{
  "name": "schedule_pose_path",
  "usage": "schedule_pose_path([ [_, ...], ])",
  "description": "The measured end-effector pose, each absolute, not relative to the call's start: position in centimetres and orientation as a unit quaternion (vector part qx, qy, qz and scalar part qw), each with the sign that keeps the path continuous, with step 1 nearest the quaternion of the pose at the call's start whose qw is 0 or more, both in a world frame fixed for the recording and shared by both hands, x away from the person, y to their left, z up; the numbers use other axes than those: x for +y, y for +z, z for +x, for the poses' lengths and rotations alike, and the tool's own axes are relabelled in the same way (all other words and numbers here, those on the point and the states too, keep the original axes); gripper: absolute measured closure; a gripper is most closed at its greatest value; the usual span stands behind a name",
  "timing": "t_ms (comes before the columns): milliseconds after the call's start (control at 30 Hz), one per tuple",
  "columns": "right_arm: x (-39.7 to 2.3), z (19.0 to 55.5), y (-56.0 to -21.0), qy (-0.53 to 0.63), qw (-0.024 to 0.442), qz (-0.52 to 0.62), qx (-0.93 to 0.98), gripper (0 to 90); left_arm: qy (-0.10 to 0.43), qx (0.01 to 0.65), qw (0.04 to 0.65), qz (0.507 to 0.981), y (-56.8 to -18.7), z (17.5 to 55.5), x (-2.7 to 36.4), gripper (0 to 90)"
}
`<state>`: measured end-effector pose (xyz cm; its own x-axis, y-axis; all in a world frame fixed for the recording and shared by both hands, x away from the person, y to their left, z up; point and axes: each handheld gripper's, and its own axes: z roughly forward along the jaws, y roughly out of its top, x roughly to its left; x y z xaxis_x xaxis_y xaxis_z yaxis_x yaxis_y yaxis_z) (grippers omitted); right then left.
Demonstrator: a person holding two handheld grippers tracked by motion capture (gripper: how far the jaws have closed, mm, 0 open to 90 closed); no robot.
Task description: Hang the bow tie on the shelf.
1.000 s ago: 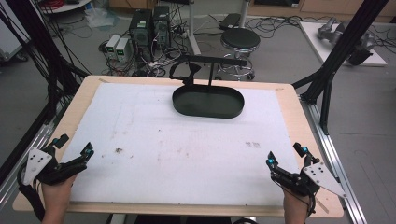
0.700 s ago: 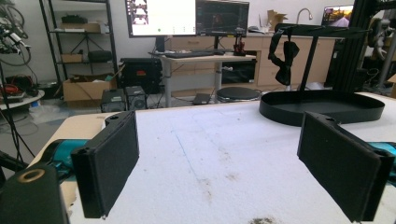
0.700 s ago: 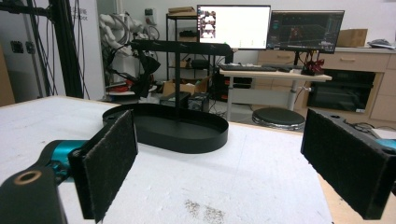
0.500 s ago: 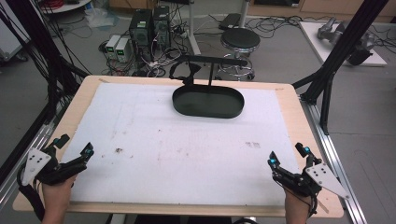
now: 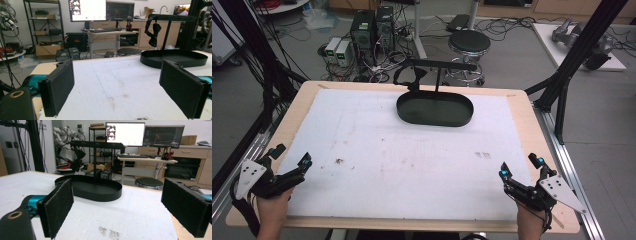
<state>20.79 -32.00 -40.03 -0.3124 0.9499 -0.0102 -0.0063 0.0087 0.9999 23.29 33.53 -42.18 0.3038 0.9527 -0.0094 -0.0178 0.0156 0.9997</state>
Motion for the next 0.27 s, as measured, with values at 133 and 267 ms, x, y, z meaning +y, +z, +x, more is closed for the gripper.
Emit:
schedule_pose_path([
  [133, -32.03, 20.82, -40.13, 0.57, 0.417, 0.413, 0.574, 10.1, 0.421, 0.415, 0.578, 0.563, -42.14, 23.27, 33.54, 13.1],
  [267, -32.11, 20.82, -40.11, 0.572, 0.419, 0.412, 0.573, 10.1, 0.422, 0.414, 0.577, 0.563, -42.11, 23.28, 33.52, 13.2],
])
